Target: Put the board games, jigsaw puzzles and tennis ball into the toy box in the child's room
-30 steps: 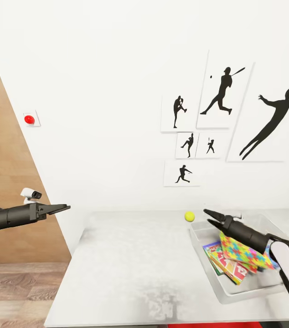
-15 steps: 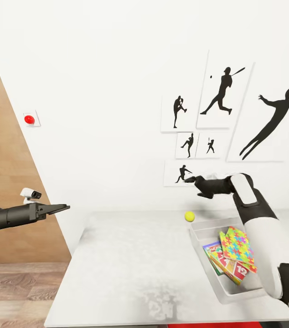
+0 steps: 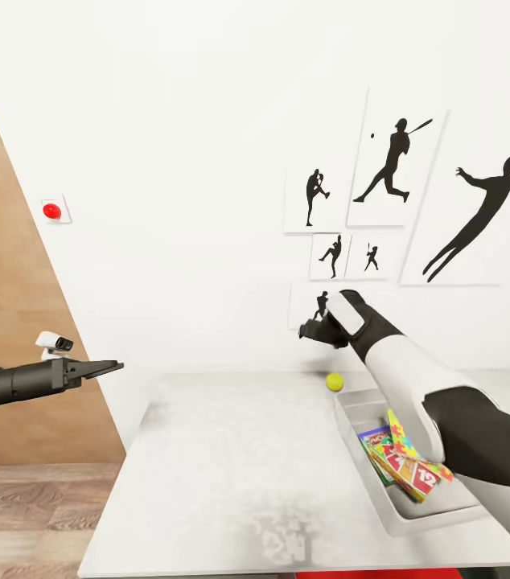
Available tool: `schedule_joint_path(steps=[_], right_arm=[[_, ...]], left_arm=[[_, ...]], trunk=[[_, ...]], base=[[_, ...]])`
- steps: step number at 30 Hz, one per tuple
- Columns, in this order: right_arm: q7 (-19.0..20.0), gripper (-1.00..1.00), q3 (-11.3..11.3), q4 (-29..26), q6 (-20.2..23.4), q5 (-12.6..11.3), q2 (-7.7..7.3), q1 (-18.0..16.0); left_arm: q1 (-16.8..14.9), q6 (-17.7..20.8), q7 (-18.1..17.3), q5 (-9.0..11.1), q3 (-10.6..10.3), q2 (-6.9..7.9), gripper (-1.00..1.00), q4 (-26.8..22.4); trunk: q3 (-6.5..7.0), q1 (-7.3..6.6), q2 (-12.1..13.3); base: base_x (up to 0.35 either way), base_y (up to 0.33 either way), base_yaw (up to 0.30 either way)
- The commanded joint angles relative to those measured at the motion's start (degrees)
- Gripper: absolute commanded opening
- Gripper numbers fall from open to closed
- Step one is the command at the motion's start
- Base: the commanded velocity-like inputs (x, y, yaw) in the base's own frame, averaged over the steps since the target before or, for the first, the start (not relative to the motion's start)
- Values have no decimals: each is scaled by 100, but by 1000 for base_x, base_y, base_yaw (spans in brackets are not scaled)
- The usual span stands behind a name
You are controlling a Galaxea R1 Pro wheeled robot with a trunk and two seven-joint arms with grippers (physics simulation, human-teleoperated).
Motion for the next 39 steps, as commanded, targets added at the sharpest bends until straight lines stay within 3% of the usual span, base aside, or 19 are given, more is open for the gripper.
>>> schedule_joint_path(steps=[1, 7, 21, 25, 27, 30, 35, 39], right_arm=[[-38, 100, 54, 31, 8, -7, -16, -29], [73, 100, 67, 79, 11, 56, -177, -62], [192, 100, 88, -353, 180, 139, -371, -39], [197, 100, 78, -494, 243, 135, -462, -35], [201, 100, 73, -527, 257, 118, -562, -34], [202, 100, 73, -540, 263, 107, -622, -34], [208, 100, 77, -547, 264, 107, -655, -34], [210, 100, 78, -549, 264, 108, -660, -34]], left_arm=[[-5, 61, -23, -3, -1, 2, 100, -1], [-5, 61, -23, -3, -1, 2, 100, -1], [-5, 76, -23, 12, 7, 39, 100, -1], [5, 96, -23, 230, -3, 58, 100, -33], [17, 101, -23, 506, -7, 88, 100, -45], [27, 103, -23, 740, -32, 218, 100, -63], [65, 104, -23, 903, -67, 440, 100, -83], [109, 105, -23, 934, -70, 514, 100, -87]], trunk=[[-12, 3, -11], [-12, 3, -11], [-12, 3, -11], [-12, 3, -11], [-15, 3, -11], [-27, 3, -11], [-63, 3, -11], [-98, 3, -11]], base=[[0, 0, 0], [0, 0, 0], [0, 0, 0], [0, 0, 0], [0, 0, 0], [0, 0, 0], [0, 0, 0], [0, 0, 0]])
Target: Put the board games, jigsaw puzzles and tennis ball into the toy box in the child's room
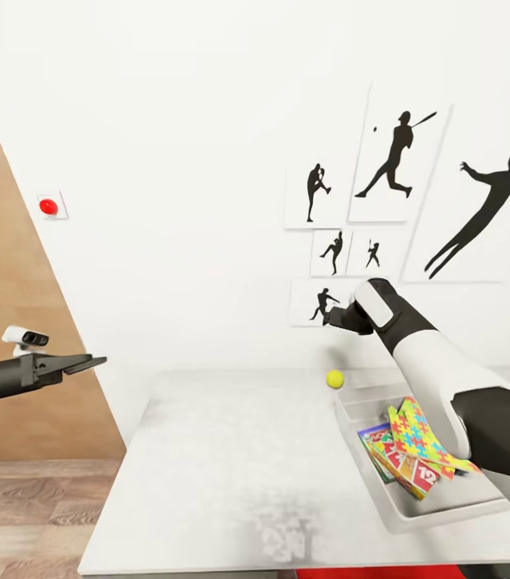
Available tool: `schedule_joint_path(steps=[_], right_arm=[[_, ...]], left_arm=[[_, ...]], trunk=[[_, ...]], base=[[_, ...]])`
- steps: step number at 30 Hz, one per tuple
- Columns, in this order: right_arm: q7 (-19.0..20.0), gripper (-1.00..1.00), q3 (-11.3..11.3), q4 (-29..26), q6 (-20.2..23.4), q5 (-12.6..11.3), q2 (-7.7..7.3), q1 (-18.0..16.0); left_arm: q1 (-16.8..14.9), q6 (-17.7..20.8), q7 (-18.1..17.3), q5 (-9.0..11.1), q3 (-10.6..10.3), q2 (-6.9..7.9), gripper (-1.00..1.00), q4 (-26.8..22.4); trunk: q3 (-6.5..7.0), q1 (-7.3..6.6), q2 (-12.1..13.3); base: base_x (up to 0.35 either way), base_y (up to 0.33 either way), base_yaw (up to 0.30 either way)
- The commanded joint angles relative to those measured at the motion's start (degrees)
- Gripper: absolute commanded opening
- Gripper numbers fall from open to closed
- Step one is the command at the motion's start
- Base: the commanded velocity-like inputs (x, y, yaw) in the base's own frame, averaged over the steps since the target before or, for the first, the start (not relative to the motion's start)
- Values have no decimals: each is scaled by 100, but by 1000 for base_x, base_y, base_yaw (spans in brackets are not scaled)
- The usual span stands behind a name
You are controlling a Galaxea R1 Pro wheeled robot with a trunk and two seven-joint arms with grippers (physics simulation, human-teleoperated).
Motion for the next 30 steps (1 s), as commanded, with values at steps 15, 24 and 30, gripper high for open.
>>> schedule_joint_path(steps=[15, 24, 30], right_arm=[[-41, 100, 45, -7, 18, -69, -11, 17], [-57, 100, 45, -8, 56, -40, -8, 20], [-66, 100, 37, -9, 93, -35, 13, 20]], left_arm=[[343, 61, -22, 40, 2, 575, 100, 34], [337, 63, -22, 49, 21, 937, 100, -28], [296, 69, -22, 59, 31, 960, 100, -225]], trunk=[[-151, 3, -11], [-235, 3, -11], [-291, 3, -11]], base=[[0, 0, 0], [0, 0, 0], [0, 0, 0]])
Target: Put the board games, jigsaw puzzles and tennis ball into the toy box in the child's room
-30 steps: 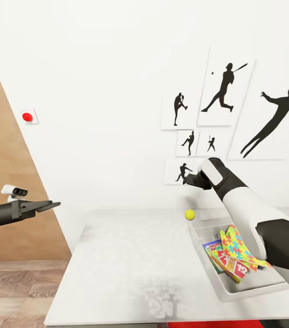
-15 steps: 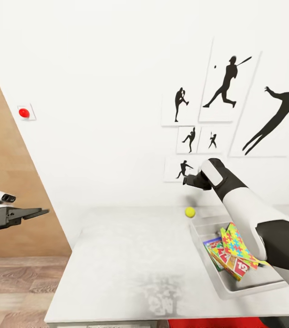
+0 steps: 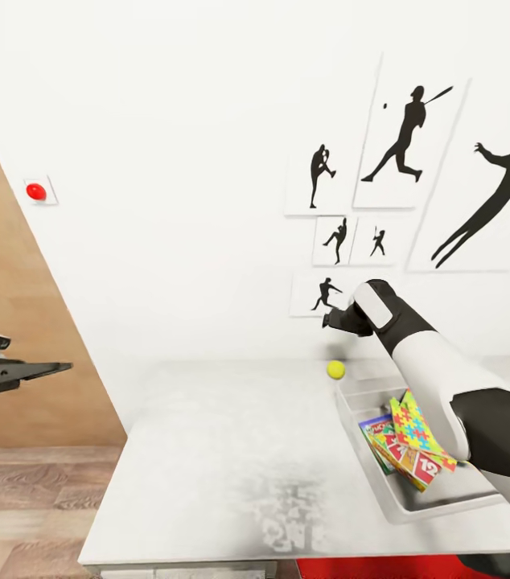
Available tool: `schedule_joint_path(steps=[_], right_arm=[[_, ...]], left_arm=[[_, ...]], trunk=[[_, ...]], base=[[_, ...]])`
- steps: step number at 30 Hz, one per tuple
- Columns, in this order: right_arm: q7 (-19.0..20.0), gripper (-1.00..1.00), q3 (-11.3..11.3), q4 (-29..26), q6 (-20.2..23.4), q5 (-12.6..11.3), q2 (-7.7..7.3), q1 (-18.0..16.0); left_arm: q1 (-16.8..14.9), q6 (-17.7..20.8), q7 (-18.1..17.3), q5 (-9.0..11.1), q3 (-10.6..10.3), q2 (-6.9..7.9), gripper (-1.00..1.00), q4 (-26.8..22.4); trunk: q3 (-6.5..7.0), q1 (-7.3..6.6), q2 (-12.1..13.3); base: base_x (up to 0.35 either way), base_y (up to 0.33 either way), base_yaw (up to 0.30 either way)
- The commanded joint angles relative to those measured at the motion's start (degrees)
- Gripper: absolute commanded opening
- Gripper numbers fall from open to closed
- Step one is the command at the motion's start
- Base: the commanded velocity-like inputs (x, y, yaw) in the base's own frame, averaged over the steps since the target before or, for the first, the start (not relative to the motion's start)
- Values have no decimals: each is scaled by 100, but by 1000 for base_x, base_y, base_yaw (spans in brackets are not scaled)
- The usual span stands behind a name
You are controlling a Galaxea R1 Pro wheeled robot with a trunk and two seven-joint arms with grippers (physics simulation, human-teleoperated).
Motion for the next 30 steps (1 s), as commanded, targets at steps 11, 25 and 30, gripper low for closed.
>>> schedule_joint_path(steps=[11, 25, 30], right_arm=[[-50, 100, 43, -35, 30, -87, 9, -12], [-49, 100, 43, -232, 137, -92, -21, -31], [-46, 100, 43, -263, 286, -67, -27, -52]], left_arm=[[-353, 68, -22, 266, -111, -340, 100, -917], [-1884, 68, -22, 219, -1937, -1211, 100, -275], [-2307, 68, -22, -132, -2313, -1825, 100, 342]], trunk=[[-114, 3, -11], [-245, 3, -11], [-292, 3, -11]], base=[[0, 0, 0], [0, 0, 0], [0, 0, 0]])
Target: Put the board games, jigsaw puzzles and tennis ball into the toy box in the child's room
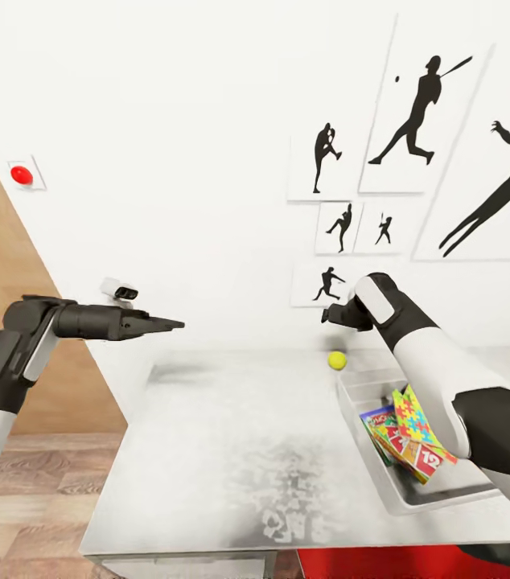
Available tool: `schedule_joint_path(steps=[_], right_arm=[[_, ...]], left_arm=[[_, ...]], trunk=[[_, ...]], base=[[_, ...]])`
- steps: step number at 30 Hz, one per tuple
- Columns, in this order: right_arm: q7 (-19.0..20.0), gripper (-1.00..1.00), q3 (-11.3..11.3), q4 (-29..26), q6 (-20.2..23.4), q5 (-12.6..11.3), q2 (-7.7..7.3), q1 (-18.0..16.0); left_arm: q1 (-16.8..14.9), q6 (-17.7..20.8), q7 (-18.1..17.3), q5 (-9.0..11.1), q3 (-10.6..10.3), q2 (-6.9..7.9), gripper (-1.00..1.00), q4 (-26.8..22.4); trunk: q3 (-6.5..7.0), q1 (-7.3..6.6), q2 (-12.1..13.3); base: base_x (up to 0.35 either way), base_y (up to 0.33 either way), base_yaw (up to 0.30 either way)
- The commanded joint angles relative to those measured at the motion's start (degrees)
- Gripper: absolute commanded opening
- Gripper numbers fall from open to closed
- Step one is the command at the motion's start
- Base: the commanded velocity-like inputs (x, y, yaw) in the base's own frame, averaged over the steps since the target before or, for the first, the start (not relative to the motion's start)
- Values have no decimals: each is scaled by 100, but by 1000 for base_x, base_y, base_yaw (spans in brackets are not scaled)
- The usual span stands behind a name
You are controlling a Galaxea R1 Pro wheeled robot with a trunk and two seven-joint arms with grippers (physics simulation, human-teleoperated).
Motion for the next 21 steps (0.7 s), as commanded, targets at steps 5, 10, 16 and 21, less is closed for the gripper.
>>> schedule_joint_path(steps=[5, 10, 16, 21], right_arm=[[-39, 100, 50, -98, 51, -52, -17, -11], [-50, 100, 49, -176, 62, -40, -26, -13], [-53, 100, 45, -194, 67, -39, -219, -20], [-41, 100, 45, -196, 68, -48, -377, -21]], left_arm=[[-314, 61, -24, -676, -100, -455, 100, 462], [-422, 61, -24, -1051, -112, -697, 100, 653], [-447, 61, -24, -1141, -98, -730, 100, 794], [-450, 61, -24, -1155, -94, -694, 100, 836]], trunk=[[-58, 2, -11], [-105, 2, -11], [-161, 2, -11], [-207, 2, -11]], base=[[0, 0, 0], [0, 0, 0], [0, 0, 0], [0, 0, 0]])
